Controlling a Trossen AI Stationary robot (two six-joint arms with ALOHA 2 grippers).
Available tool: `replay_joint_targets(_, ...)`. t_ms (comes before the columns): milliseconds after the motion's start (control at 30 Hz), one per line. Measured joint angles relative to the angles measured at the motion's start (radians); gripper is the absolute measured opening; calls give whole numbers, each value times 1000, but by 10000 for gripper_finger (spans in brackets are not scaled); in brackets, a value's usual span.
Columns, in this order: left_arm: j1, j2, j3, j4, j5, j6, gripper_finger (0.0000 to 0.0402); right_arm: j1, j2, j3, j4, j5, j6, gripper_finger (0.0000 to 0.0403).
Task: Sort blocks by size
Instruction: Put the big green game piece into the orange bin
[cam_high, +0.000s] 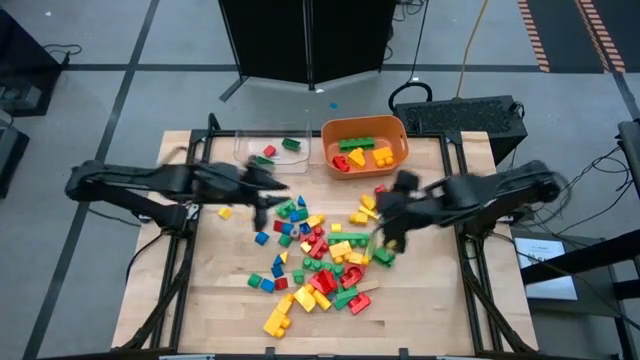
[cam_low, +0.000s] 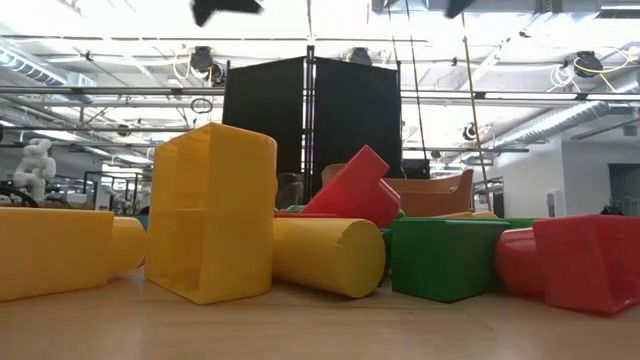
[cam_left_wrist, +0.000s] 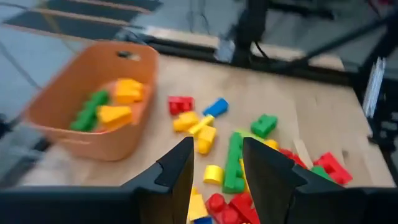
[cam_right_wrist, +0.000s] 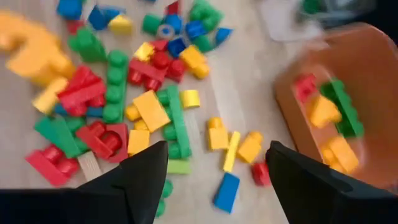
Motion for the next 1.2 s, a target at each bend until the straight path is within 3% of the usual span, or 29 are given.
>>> replay_joint_targets(133,0,190,-4,176,99,81,140,38,-116,0,-35,2,153,265)
replay_joint_targets(333,35,454,18,490,243,104,140,116,-216,1,-57,25,237,265)
replay_joint_targets(600,77,734,191,478,447,118,140,228,-248,1,-169,21,304,265)
replay_joint_targets(800,84,860,293,482,440,185,140,295,-248,1,-228,21,358,265)
replay_joint_targets(1033,103,924,323,417,442,203,141,349,-248,1,-247,22,368,265)
replay_joint_targets(1200,103,923,324,349,448,203,176,379,-252,1,-264,36,392,265)
